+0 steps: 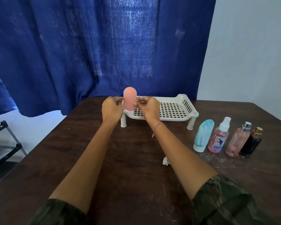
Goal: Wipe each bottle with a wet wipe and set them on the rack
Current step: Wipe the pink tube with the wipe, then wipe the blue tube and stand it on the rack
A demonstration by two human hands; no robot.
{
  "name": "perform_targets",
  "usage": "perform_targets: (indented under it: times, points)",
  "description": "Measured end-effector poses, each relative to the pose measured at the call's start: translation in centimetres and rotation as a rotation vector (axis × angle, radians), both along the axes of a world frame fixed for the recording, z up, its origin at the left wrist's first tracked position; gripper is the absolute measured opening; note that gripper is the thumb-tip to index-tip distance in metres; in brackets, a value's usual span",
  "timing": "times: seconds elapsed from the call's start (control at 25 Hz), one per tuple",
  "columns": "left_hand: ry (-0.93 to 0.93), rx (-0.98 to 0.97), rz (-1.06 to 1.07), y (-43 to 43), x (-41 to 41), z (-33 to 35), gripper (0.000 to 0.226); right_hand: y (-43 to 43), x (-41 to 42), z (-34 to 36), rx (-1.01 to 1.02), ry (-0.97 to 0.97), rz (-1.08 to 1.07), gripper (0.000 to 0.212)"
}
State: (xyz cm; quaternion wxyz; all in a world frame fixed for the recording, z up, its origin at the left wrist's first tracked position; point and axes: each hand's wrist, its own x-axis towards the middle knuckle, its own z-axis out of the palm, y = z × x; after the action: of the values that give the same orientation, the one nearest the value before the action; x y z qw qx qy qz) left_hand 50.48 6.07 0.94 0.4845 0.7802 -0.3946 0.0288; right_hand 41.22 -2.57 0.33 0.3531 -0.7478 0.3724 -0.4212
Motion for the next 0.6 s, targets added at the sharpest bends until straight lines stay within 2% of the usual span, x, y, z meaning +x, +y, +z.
perform_targets:
  times: [0.2, 0.4, 0.6]
  points:
    - [0.027, 0.003, 0.009, 0.2, -0.2, 0.2, 0.03, 0.3, -0.2, 0.1, -0.001, 0.044, 0.017, 0.031]
    - [0.022, -0.003, 0.097, 1.2, -0.5, 0.9, 0.034, 0.9, -0.9, 1.0, -0.082, 0.183, -0.008, 0.04]
    - [-0.023, -0.046, 0.105, 2.2, -3.3, 2.1, 0.035, 2.0, -4.2, 2.9, -0.161, 0.111, -0.025, 0.043]
